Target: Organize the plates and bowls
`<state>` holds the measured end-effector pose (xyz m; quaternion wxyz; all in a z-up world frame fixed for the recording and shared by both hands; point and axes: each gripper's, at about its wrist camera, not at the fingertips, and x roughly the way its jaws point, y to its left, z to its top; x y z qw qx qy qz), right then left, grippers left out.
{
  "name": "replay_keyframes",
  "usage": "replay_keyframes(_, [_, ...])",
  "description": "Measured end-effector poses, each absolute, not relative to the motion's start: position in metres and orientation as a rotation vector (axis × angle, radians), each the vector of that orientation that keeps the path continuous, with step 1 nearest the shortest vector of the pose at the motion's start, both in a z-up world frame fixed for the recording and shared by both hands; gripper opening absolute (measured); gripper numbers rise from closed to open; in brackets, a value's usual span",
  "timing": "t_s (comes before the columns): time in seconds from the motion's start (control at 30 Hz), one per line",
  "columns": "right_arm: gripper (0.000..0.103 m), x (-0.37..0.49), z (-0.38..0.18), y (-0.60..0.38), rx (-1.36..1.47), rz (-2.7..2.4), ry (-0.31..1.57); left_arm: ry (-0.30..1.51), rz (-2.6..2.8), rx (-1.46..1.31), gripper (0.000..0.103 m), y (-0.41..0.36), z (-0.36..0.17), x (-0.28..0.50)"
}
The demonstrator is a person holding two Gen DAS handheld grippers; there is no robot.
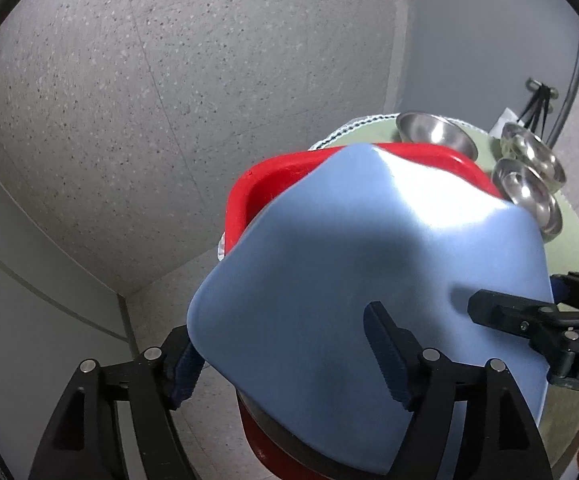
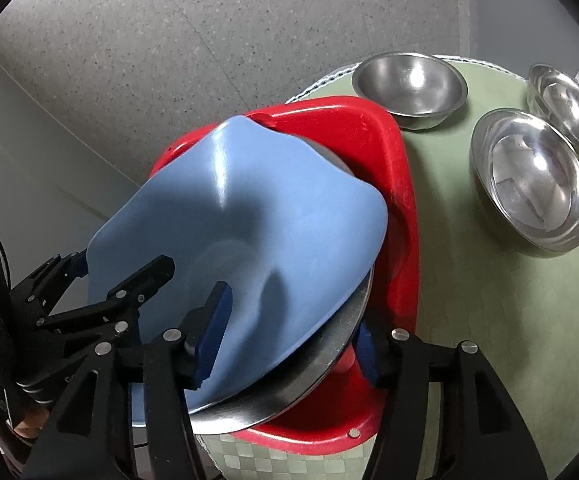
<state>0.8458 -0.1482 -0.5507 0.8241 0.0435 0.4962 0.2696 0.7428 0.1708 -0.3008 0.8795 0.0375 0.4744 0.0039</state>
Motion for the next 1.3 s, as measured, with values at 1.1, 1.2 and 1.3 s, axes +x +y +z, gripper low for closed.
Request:
replay_keyframes(1.1, [0.081,0.830,-0.487,-0.341,0.147,0.632,0.843,0.818,0.325,0.099,0.102,0.052,-0.238,0.667])
replay_keyframes(1.2, [0.081,0.843,-0.488,-0.359,0.102,0.687,0.858,0.842,0.394,0.098,0.096,0.046,-0.255,0.667])
replay_keyframes(1.3, [0.081,0.855,-0.491,-0.373,0.073,0.723,0.874,0.867,0.453,0.015,0.093,0.045,-0.260,0.662])
